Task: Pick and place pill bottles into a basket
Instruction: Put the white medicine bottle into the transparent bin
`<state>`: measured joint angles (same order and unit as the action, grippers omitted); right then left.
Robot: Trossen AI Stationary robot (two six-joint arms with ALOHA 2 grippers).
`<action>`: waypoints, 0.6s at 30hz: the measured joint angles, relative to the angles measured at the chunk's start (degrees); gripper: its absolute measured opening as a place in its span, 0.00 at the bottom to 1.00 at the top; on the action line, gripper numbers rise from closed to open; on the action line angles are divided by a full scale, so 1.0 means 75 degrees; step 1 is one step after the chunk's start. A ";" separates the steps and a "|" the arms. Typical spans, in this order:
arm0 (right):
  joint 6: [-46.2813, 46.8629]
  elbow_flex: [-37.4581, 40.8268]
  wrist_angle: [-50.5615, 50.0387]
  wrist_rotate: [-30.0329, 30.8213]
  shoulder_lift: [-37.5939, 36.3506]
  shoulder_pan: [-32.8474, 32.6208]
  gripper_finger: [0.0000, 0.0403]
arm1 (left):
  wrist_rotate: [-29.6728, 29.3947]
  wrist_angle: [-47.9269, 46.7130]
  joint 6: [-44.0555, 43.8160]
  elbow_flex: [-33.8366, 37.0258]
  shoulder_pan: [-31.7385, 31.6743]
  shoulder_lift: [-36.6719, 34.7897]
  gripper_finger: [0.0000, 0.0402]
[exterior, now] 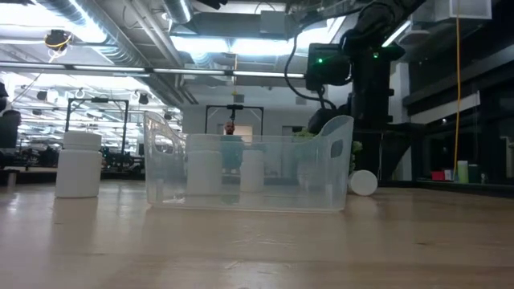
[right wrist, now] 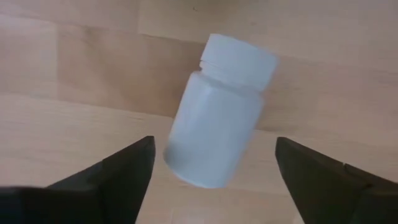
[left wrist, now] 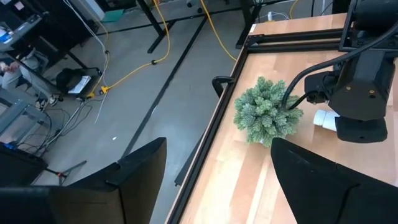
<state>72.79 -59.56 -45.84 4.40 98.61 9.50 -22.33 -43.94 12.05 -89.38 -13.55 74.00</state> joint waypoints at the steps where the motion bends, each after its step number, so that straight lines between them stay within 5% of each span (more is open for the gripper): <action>1: -0.0023 0.0001 0.0002 0.0000 0.0000 0.0000 0.79 | 0.0000 0.0001 -0.0024 0.0000 0.0000 0.0000 0.71; 10: -0.0387 -0.0011 0.0215 0.0000 0.0217 0.0000 0.51 | -0.0029 0.0003 -0.0127 0.0000 0.0104 0.0000 0.71; 18: -0.0713 -0.0031 0.0697 -0.0175 0.0396 0.0003 0.46 | -0.0076 0.0003 -0.0048 0.0000 0.0371 0.0000 0.71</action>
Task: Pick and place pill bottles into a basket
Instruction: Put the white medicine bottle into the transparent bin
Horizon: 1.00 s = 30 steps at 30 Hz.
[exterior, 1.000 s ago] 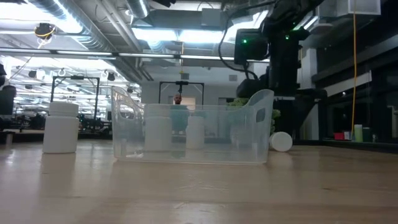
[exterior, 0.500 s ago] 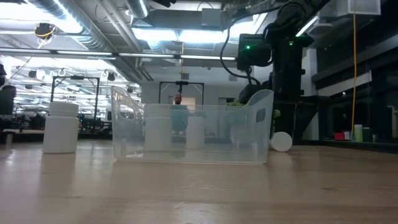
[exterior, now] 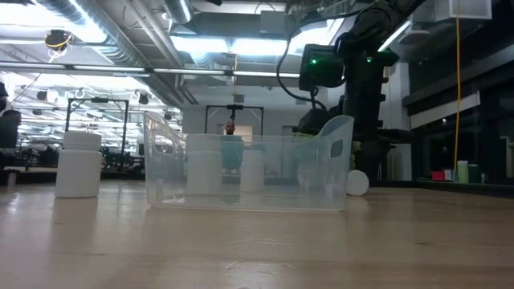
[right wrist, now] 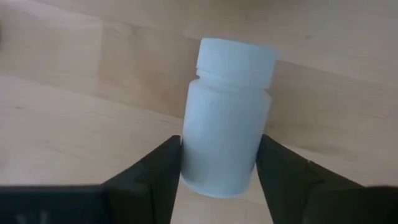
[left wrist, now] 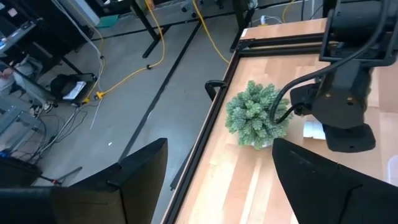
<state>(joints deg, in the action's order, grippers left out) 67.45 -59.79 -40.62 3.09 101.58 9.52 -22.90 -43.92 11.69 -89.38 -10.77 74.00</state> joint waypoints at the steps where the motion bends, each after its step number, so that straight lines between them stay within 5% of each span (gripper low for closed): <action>1: -0.0027 0.0003 0.0000 -0.0003 0.0000 0.0000 0.46 | -0.0013 0.0000 0.0001 0.0000 0.0027 0.0000 0.71; 16: -0.0467 -0.0475 -0.0299 0.1701 -0.0484 -0.0799 0.37 | -0.1105 -0.0001 -0.0078 0.0000 0.0141 -0.0006 0.71; 26: -0.0523 -0.0693 -0.0624 0.4468 -0.1975 -0.2353 0.36 | -0.1405 0.0035 -0.0527 0.0000 0.0117 -0.0012 0.71; 30: -0.1055 -0.0695 -0.0547 0.5849 -0.2598 -0.3126 0.36 | -0.0948 0.0294 -0.0662 0.0000 0.0114 -0.0015 0.71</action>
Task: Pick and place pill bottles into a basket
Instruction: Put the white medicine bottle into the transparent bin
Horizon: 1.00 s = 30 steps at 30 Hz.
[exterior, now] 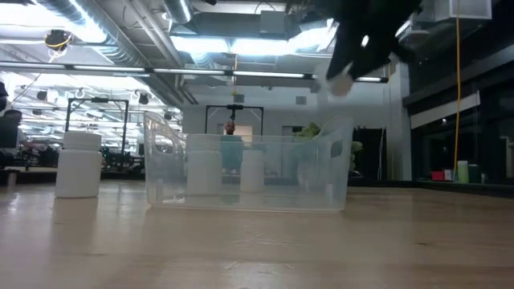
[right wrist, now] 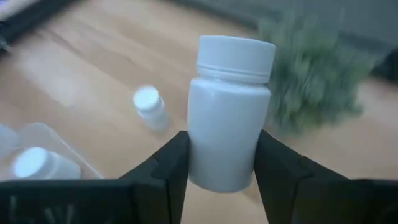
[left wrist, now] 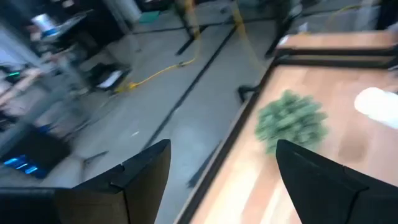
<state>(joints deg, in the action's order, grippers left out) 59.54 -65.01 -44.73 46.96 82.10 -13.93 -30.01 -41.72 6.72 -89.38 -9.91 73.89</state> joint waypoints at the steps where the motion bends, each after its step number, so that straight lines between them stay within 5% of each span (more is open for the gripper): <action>1: -0.0194 -0.0001 0.0047 0.0272 -0.0111 -0.0119 0.36 | 0.0350 0.0146 0.0003 0.0000 0.0000 0.0000 0.71; 6: -0.2141 0.0002 0.0979 0.1251 -0.0241 -0.0451 0.36 | 0.2806 0.1160 0.0070 -0.0003 0.0003 0.0071 0.71; 9: -0.3642 0.0002 0.2174 0.1477 -0.0243 -0.0479 0.36 | 0.3587 0.1266 0.0301 -0.0006 -0.0005 0.0285 0.72; 17: -0.6446 0.0000 0.4513 0.1479 -0.0243 -0.0218 0.37 | 0.3496 0.1036 0.0335 -0.0003 -0.0050 0.0895 0.80; 30: -0.8138 0.0002 0.5440 0.0626 0.0210 -0.0045 0.37 | 0.4644 0.0980 -0.0317 -0.0003 -0.0050 0.1055 0.84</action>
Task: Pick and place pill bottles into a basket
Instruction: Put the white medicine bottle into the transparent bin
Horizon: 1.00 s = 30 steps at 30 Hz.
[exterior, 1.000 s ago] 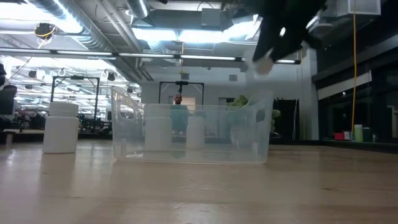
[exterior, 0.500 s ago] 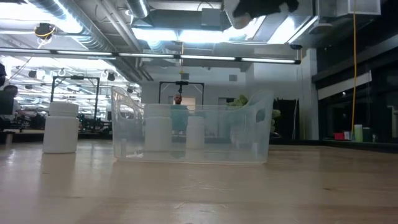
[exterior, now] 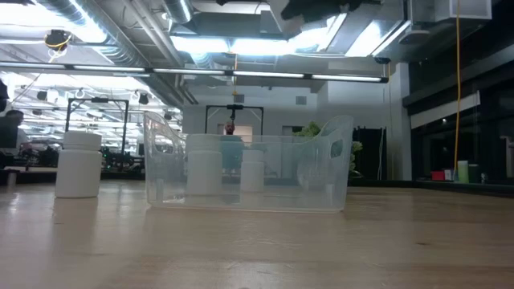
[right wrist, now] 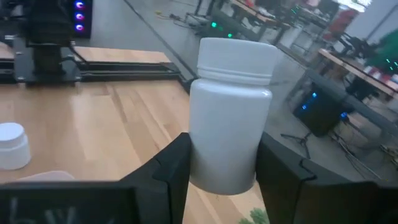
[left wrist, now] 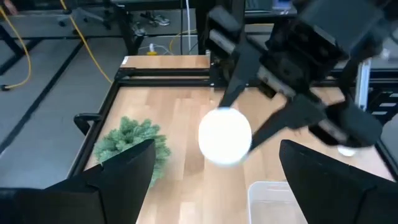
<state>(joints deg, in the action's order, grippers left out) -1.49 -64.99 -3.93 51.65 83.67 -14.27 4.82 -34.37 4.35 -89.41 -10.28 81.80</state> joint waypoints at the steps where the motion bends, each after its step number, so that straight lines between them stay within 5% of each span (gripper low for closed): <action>1: -0.0105 0.0000 0.0177 -0.0099 0.0075 0.0030 0.37 | 0.0011 -0.0005 -0.0033 0.0000 0.0000 0.0000 0.84; 30: -0.1135 0.0002 0.1822 -0.0438 0.0231 0.0231 0.37 | 0.0020 -0.0070 -0.0220 0.0000 0.0067 0.0000 0.84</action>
<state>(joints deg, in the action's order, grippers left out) -10.01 -64.97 9.74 48.36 85.41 -12.53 4.97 -34.89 2.70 -89.41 -9.78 81.80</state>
